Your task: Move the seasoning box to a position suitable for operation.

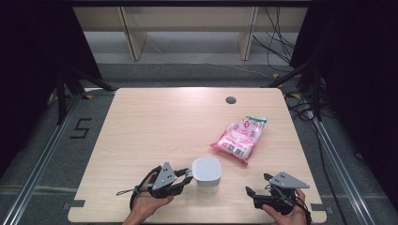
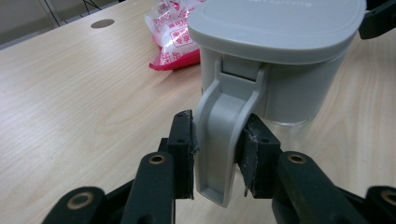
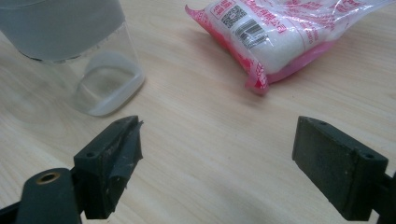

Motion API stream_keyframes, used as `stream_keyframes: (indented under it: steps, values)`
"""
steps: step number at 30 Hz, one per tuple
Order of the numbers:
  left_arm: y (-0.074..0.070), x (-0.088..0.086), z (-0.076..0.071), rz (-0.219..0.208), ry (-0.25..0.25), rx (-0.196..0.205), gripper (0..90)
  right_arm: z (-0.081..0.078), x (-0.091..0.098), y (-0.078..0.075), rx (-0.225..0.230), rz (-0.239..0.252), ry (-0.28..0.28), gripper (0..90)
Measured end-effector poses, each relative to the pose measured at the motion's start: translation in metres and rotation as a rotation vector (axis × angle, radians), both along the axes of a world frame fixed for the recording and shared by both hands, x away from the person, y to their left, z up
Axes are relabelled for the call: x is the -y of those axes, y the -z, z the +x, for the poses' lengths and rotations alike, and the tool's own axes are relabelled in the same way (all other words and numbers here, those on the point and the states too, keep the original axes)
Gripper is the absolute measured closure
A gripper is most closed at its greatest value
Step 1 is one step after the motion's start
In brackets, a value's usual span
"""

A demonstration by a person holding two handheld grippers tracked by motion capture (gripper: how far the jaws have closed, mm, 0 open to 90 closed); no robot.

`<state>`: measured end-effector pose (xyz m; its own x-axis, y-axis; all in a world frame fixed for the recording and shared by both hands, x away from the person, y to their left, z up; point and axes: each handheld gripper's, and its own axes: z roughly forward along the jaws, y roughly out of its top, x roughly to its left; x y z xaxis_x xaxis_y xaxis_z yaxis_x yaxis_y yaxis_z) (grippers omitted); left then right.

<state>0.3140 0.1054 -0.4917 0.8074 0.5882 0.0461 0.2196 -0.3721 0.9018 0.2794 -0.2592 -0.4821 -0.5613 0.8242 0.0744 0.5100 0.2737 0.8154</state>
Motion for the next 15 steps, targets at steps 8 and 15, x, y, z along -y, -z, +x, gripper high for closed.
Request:
stream_keyframes:
  steps: [8, 15]
  values:
    - [0.000, 0.004, 0.013, 0.045, -0.012, 0.047, 68.8, 0.003, -0.005, 0.001, -0.016, -0.017, -0.024, 17.3]
    - [-0.001, -0.003, 0.023, 0.046, -0.036, 0.041, 71.4, 0.005, -0.006, 0.001, -0.014, -0.033, -0.041, 17.7]
